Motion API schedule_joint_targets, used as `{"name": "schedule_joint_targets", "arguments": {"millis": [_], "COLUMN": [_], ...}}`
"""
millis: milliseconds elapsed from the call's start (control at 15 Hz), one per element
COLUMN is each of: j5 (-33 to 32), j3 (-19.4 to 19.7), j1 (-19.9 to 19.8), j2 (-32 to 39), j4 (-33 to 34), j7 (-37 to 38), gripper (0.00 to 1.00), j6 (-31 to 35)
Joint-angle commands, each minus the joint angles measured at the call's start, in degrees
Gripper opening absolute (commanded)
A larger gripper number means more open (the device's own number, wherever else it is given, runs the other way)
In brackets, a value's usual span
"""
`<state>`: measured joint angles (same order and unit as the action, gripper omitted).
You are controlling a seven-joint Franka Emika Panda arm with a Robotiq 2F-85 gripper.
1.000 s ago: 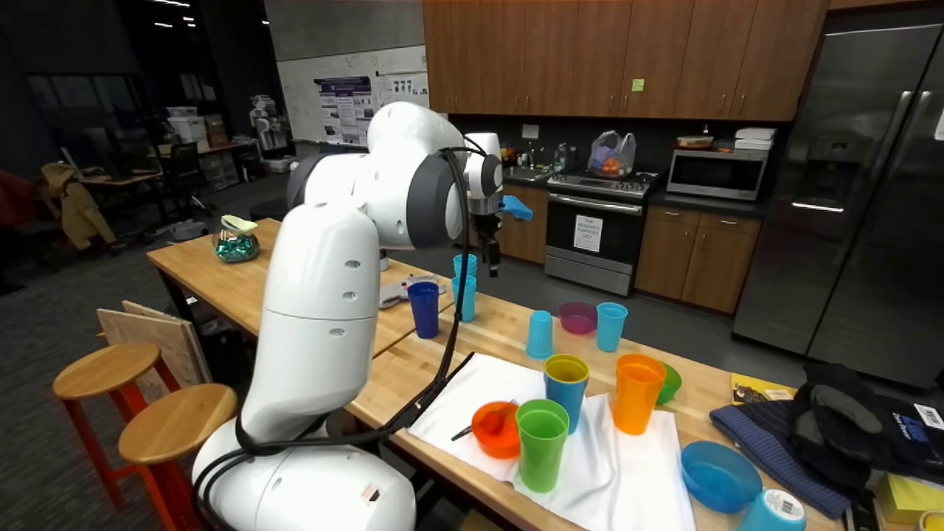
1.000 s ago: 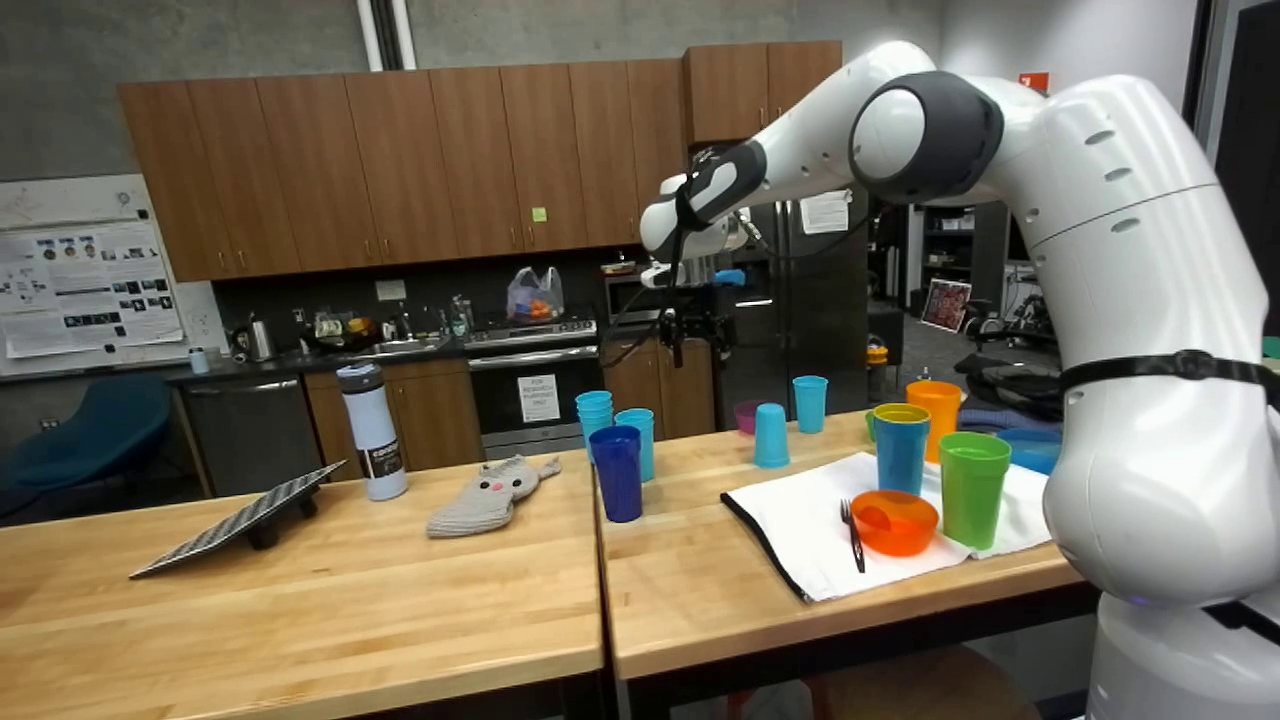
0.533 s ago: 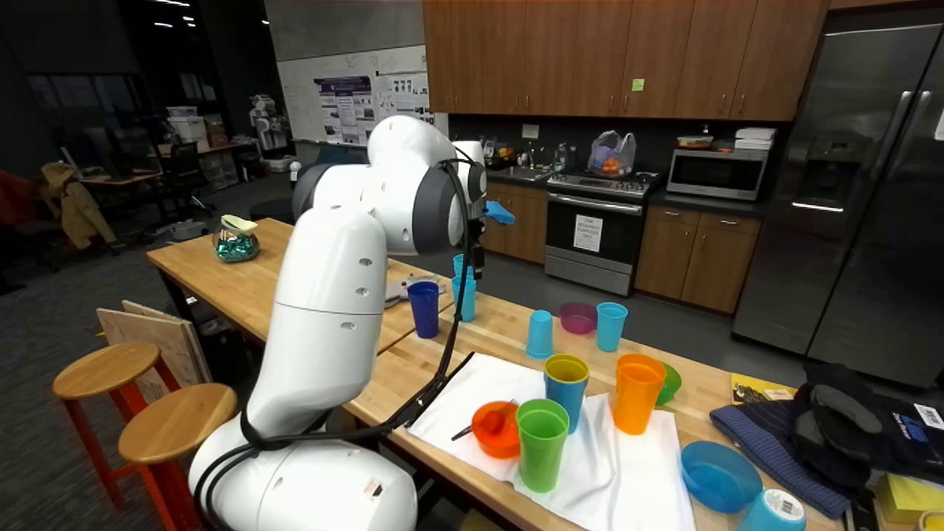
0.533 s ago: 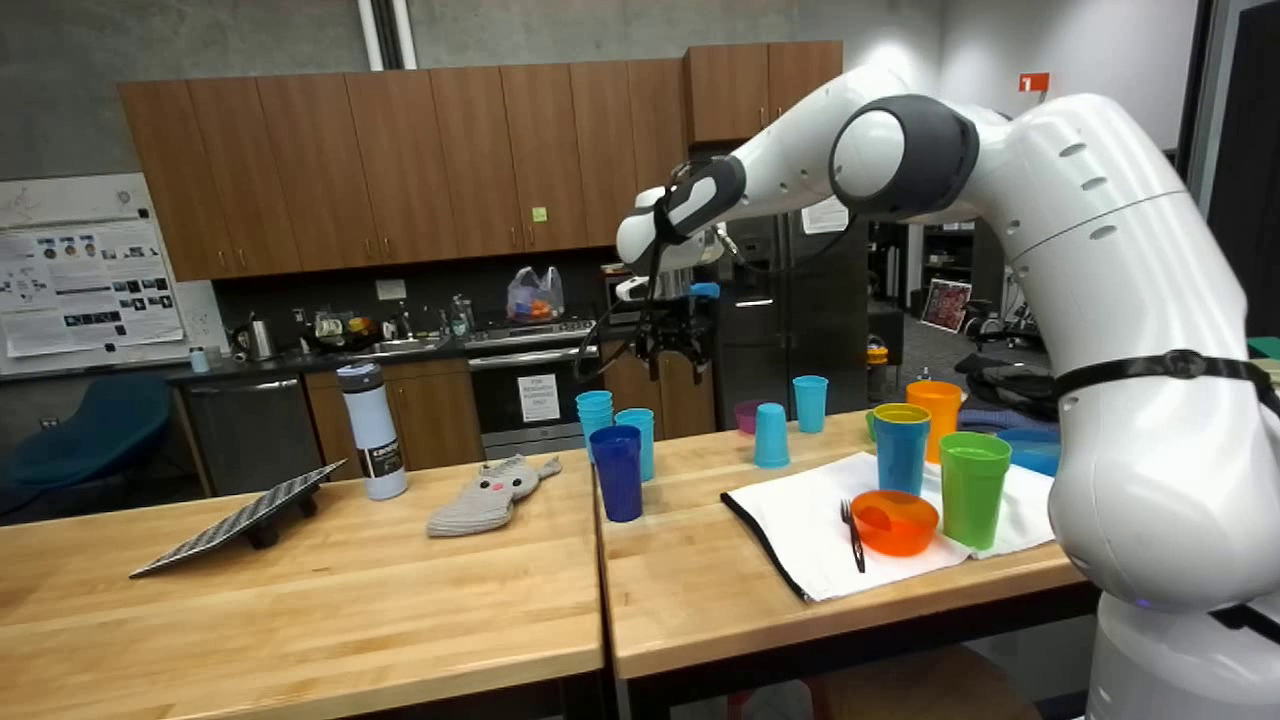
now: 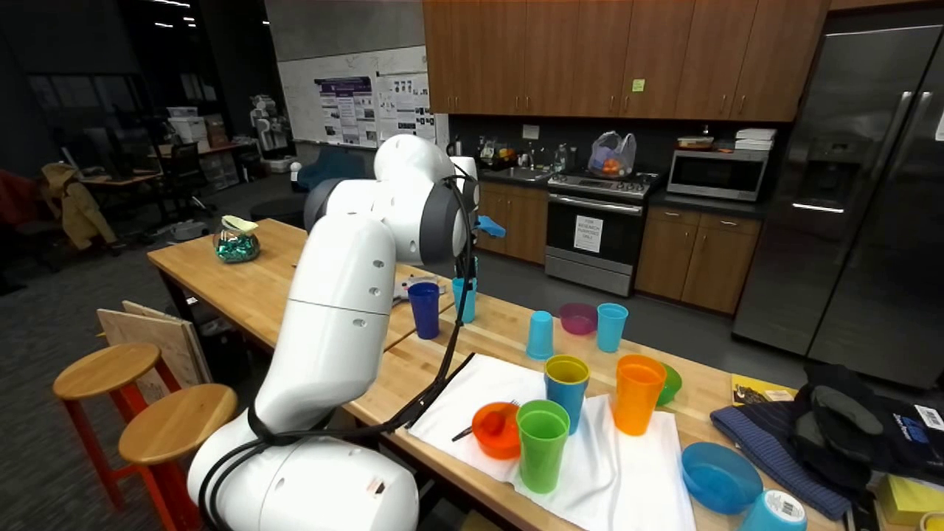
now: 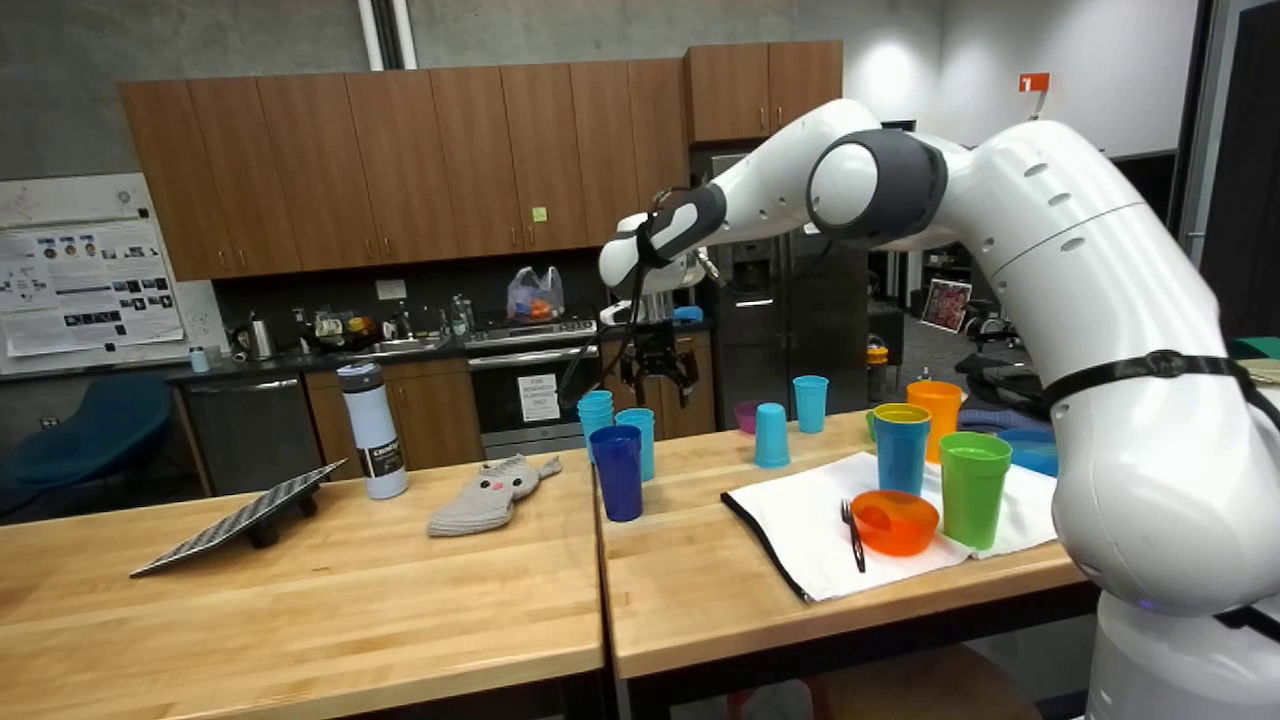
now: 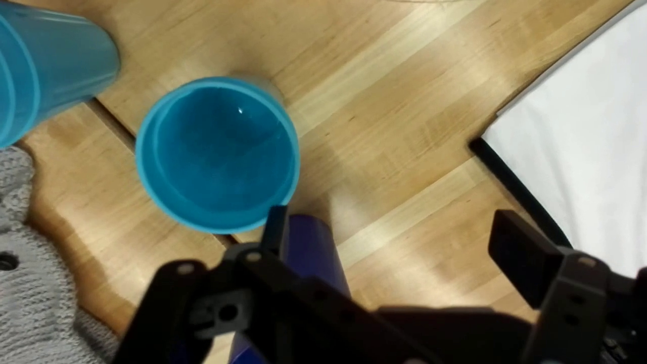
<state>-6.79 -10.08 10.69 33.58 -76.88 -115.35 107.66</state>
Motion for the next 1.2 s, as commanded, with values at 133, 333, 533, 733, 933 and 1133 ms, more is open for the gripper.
{"name": "schedule_joint_targets", "arguments": {"millis": [133, 333, 533, 733, 933, 1133], "j5": [-1.2, -2.0, -3.6, -4.6, -5.5, -7.1], "j3": [0.2, 0.9, 1.3, 1.3, 1.3, 1.5], "j1": [0.2, 0.5, 0.9, 1.2, 1.8, 2.5], "j2": [1.7, 2.5, 3.3, 4.3, 4.9, 5.5], "j4": [3.0, 3.4, 4.2, 5.2, 5.9, 6.6], "j7": [1.1, 2.7, 5.5, 7.9, 10.3, 12.5], "gripper": [1.00, 1.00, 1.00, 1.00, 1.00, 1.00], "j6": [-1.0, 0.1, 0.8, 1.4, 2.6, 3.9]}}
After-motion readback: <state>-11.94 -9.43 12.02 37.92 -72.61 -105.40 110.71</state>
